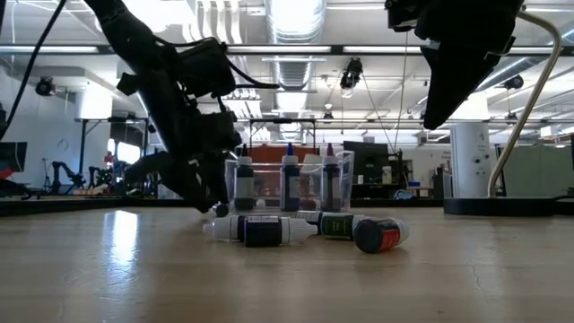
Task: Pick & Place food coloring
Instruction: Put the small brown food coloring bottle into the transparent bin
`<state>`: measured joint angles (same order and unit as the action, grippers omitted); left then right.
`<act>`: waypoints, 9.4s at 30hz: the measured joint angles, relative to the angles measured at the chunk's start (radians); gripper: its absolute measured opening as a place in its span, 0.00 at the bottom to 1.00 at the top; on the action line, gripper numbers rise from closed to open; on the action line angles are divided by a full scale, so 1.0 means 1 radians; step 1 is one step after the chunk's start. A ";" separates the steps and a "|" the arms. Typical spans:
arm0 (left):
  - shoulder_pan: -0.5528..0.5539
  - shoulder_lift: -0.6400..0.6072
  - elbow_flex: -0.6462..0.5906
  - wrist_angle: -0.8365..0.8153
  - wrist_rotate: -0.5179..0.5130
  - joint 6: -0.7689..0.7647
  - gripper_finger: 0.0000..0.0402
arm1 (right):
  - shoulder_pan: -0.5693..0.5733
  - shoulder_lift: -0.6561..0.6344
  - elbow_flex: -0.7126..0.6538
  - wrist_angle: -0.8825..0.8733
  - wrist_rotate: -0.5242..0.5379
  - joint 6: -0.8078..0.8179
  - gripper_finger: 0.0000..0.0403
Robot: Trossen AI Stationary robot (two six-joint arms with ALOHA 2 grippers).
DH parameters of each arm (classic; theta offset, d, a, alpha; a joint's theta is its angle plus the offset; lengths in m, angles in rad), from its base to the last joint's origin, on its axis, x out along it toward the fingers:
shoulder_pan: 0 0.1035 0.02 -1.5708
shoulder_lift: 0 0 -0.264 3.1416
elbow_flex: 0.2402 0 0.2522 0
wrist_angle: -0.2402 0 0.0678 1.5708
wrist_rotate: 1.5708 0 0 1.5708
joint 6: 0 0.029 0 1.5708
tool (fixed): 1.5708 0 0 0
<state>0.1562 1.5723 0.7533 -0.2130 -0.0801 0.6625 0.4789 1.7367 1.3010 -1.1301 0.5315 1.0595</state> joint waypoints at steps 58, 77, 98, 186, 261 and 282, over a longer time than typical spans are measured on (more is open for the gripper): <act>-0.049 0.006 0.073 -0.137 -0.078 -0.467 0.41 | -0.002 0.000 -0.079 0.053 0.048 0.087 0.51; -0.132 -0.007 0.070 -0.145 -0.438 -0.538 0.41 | -0.002 0.000 -0.079 0.064 0.048 0.093 0.51; -0.126 0.002 0.076 -0.080 -0.256 -0.768 0.41 | -0.002 0.000 -0.106 0.069 0.070 0.093 0.51; -0.010 0.171 0.189 -0.052 -0.049 -0.565 0.41 | -0.001 0.000 -0.133 0.074 0.070 0.139 0.51; 0.075 0.014 0.010 0.013 0.010 -0.939 0.37 | -0.018 0.000 -0.150 0.092 0.068 0.138 0.51; 0.042 -0.078 0.148 -0.051 0.023 -1.030 0.10 | -0.022 0.000 -0.150 0.091 0.066 0.122 0.51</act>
<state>0.1979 1.4946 0.9014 -0.2637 -0.0574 -0.3674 0.4572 1.7367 1.1515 -1.0389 0.5976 1.1811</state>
